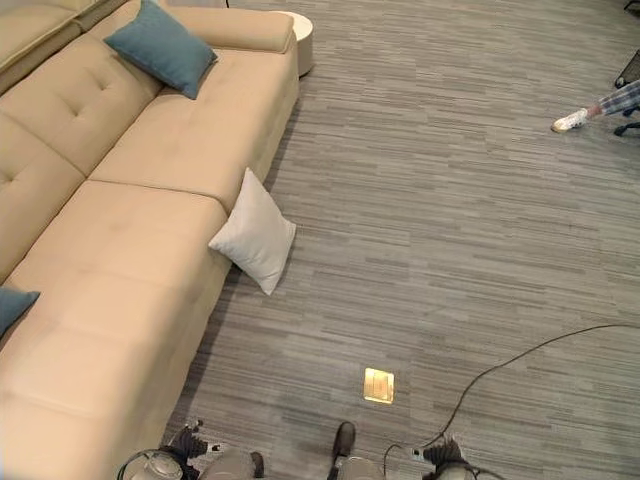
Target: Pick up all the scattered cushions and arrange them neatly on the sofa.
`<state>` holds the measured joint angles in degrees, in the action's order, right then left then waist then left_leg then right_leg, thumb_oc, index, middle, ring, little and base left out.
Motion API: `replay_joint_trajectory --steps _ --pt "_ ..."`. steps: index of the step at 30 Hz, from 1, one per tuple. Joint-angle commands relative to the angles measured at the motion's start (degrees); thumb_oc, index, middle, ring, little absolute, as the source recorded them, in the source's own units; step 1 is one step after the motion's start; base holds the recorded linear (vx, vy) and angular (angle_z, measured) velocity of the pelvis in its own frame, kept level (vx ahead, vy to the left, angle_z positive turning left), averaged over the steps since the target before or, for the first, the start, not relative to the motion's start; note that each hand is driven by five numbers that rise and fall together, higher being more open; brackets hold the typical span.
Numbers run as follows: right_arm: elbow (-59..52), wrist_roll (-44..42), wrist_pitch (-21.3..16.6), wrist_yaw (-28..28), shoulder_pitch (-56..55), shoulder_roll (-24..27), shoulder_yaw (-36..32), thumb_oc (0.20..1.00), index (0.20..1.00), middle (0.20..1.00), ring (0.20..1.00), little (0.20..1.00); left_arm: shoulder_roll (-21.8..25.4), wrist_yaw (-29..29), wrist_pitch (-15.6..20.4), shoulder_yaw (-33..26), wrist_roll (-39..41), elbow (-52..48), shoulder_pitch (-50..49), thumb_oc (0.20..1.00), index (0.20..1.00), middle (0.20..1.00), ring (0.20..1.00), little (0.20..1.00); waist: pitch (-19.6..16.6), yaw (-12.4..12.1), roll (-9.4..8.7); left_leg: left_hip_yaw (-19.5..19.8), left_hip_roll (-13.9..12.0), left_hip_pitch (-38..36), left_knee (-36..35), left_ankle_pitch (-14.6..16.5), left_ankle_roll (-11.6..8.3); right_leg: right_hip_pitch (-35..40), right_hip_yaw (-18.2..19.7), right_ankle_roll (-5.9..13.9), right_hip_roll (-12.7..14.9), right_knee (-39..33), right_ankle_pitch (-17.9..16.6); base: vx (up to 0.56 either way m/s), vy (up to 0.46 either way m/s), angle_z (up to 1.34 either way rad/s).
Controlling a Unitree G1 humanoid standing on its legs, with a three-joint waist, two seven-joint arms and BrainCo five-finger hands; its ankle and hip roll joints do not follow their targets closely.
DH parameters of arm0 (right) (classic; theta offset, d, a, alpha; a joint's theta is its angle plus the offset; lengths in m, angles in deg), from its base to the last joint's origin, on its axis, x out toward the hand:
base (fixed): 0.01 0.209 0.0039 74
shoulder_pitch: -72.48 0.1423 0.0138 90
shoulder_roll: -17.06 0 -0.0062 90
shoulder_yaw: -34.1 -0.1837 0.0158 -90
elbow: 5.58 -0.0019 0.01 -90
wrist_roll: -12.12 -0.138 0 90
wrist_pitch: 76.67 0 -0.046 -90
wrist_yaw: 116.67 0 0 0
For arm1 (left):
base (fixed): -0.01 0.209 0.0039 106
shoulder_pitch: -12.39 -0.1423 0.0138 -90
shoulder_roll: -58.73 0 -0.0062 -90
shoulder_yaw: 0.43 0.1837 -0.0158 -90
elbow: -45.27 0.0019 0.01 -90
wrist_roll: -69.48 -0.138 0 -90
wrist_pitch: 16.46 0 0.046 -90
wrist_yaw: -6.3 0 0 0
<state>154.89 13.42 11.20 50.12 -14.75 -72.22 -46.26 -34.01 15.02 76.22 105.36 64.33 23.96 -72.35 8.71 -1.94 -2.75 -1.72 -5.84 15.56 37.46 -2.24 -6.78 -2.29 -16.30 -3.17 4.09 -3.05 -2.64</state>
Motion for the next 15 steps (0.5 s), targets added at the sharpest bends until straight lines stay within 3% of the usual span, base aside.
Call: replay_joint_trajectory --steps 1,3,4,5,7,8,11,13,14,15 --pt "1.26 -0.83 0.21 -1.05 1.09 2.68 0.91 1.0 1.0 1.0 1.0 1.0 -0.89 0.19 0.62 3.08 -0.13 -2.31 1.77 1.0 1.0 1.0 1.0 1.0 3.93 -0.12 0.2 -3.42 2.83 -3.48 -10.65 6.34 4.1 0.4 0.18 6.9 1.1 2.88 3.12 0.23 -0.086 0.03" --pt "1.12 -0.8 0.17 -1.26 1.23 2.55 1.43 1.0 1.0 1.0 1.0 1.0 -1.08 0.38 0.41 3.31 -0.6 -1.98 1.66 1.0 1.0 1.0 1.0 1.0 3.66 -0.86 -0.07 -3.97 4.42 -2.04 -16.29 7.1 4.77 1.65 0.33 7.51 0.45 1.84 3.97 0.31 -0.055 -0.07" --pt "1.29 -0.57 0.22 -1.26 1.11 2.45 1.91 1.0 1.0 1.0 1.0 1.0 -1.04 0.32 0.28 3.05 -1.06 -1.25 1.38 1.0 1.0 1.0 1.0 1.0 3.09 -1.85 0.43 -3.91 5.18 -0.21 -23.36 3.47 4.66 3.35 0.62 7.82 -1.05 0.96 4.9 0.26 -0.024 -0.09" --pt "1.29 -0.57 0.21 -1.27 1.08 2.45 1.92 1.0 1.0 1.0 1.0 1.0 -1.05 0.33 0.29 3.06 -1.07 -1.24 1.36 1.0 1.0 1.0 1.0 1.0 3.13 -1.88 0.33 -3.98 5.29 -0.5 -23.75 3.3 4.66 3.47 0.66 7.84 -0.95 0.91 4.92 0.29 -0.012 0.03" --pt "1.28 -0.38 0.11 -1.65 1.24 2.18 2.49 1.0 1.0 1.0 1.0 1.0 -0.96 0.35 0.45 2.6 -1.24 -0.39 0.88 1.0 1.0 1.0 1.0 1.0 2.8 -3.72 0.99 -4.07 6.39 1.94 -30.61 -2.21 3.74 6.58 1.61 8.08 -3.3 0.07 6.49 0.36 -0.02 -0.09" --pt "1.25 -0.31 0.28 -1.63 1.17 2.14 2.52 1.0 1.0 1.0 1.0 1.0 -0.74 0.35 0.42 2.4 -1.17 -0.34 0.64 1.0 1.0 1.0 1.0 1.0 2.67 -4.23 0.95 -4.51 6.52 2.27 -31.03 -2.98 3.62 7.34 2.19 8.07 -3.6 0.05 6.97 0.41 0.002 -0.17" --pt "1.18 1.07 0.62 -0.98 0.66 1.81 3.02 1.0 1.0 1.0 1.0 1.0 -0.52 0.11 0.01 1.09 -1.36 0.42 -1.15 1.0 1.0 1.0 1.0 1.0 1.11 -5.15 0.65 -4.38 6.72 0.21 -32.32 -2.21 5.13 8.96 3.71 8.07 -3.81 1.66 9.04 0.38 0.086 -0.36" --pt "1.3 2.1 0.89 -0.57 0.65 1.35 3.06 1.0 1.0 1.0 1.0 1.0 -0.26 -0.07 -0.15 0.6 -1.2 0.77 -1.77 1.0 1.0 1.0 1.0 1.0 -0.08 -5.98 -0.29 -4.52 7.84 -2.09 -31.91 -0.16 6.79 9.23 4.52 9.46 -1.74 7.07 9.93 0.43 0.164 -0.74" --pt "1.42 2.75 0.91 -0.24 0.78 1.29 3.14 1.0 1.0 1.0 1.0 1.0 -0.19 -0.24 -0.05 0.61 -1.14 0.55 -1.82 1.0 1.0 1.0 1.0 1.0 -0.36 -6.21 -0.17 -4.75 8.15 -3.16 -32.08 0.65 7.5 8.14 4.11 10.69 -0.77 10.56 9.23 0.32 0.189 -0.48" --pt "1.22 3.12 1.11 0.22 1.3 1.37 3.09 1.0 1.0 1.0 1.0 1.0 0.17 -0.44 -0.1 0.7 -0.79 -0.63 -1.76 1.0 1.0 1.0 1.0 1.0 0.3 -5.63 0.08 -4.68 8.79 -5.5 -32.21 1.98 8.94 3.84 4.34 13.27 1.45 20.32 4.87 0.27 0.191 -0.33"
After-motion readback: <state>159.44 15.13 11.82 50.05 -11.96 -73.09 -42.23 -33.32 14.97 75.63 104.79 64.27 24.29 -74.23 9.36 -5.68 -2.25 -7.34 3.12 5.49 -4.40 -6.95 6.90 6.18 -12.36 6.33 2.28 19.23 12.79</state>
